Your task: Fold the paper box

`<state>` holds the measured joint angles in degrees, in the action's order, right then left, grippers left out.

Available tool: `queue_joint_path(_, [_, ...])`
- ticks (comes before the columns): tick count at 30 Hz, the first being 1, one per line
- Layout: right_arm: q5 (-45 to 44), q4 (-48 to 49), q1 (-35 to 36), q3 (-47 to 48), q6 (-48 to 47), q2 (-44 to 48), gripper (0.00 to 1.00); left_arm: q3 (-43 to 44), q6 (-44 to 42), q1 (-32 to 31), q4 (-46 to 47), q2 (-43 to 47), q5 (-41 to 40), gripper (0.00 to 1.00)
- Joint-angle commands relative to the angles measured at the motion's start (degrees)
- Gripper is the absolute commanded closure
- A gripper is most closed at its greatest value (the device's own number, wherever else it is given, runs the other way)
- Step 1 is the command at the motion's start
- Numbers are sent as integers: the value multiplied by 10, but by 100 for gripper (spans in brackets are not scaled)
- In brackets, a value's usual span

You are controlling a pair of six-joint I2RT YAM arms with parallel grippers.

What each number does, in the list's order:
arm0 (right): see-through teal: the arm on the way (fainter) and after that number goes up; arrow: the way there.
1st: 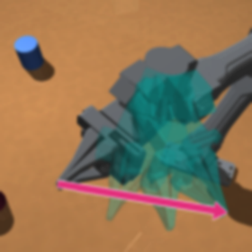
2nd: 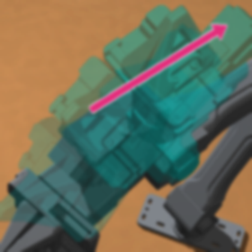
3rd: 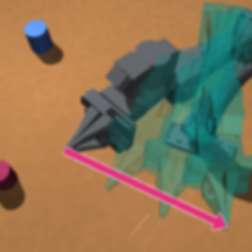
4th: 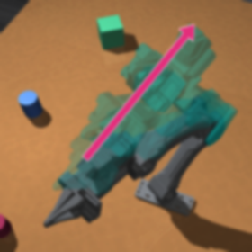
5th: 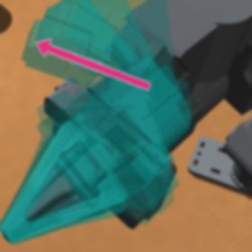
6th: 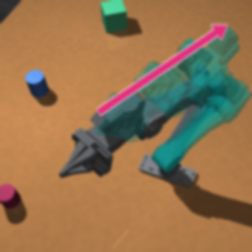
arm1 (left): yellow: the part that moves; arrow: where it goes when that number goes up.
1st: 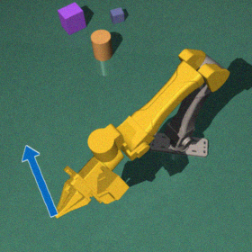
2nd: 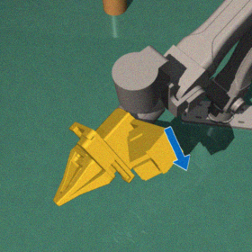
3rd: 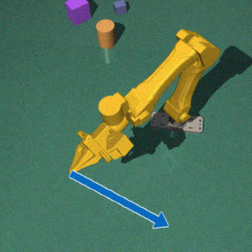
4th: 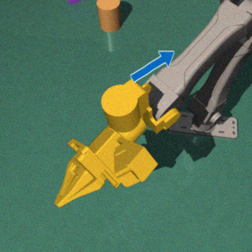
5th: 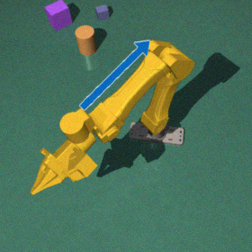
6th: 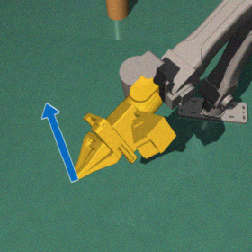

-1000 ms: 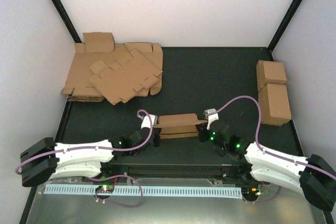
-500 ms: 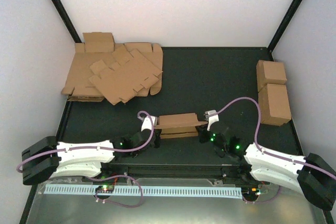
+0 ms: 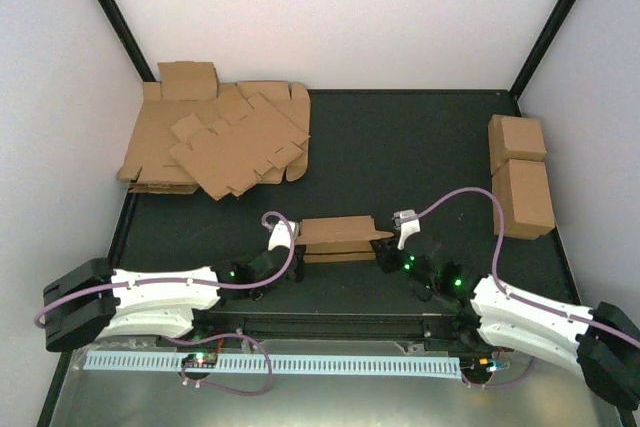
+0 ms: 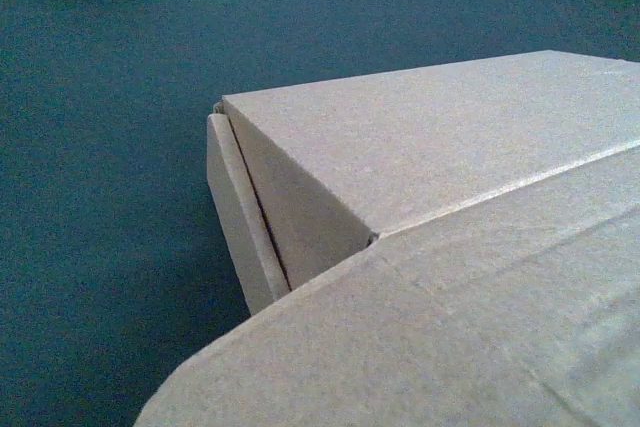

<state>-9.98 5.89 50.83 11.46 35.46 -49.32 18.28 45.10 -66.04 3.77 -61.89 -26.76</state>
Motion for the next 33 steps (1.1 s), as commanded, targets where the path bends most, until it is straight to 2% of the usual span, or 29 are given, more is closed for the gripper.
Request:
queue_joint_path(1, [1, -44, 3, 2, 2, 35, 59, 4, 5, -2, -14, -2, -21, 91])
queue_joint_path(5, [26, -78, 3, 14, -2, 38, 53, 7, 2, -2, -17, -4, -23, 90])
queue_joint_path(13, [64, -139, 3, 28, -6, 79, 34, 11, -1, -3, -20, -7, -23, 90])
queue_joint_path(20, [83, -201, 3, 52, -6, 132, 8, 14, -3, -3, -19, -13, -22, 90])
queue_joint_path(22, [83, -223, 3, 63, -6, 145, 3, 14, -3, -3, -18, -15, -21, 90])
queue_joint_path(29, [49, -286, 3, 114, -10, 200, 1, 16, -3, -4, -19, -16, -21, 90])
queue_joint_path(33, [29, -294, 2, 153, -14, 187, 1, 16, -3, -4, -22, -14, -20, 89])
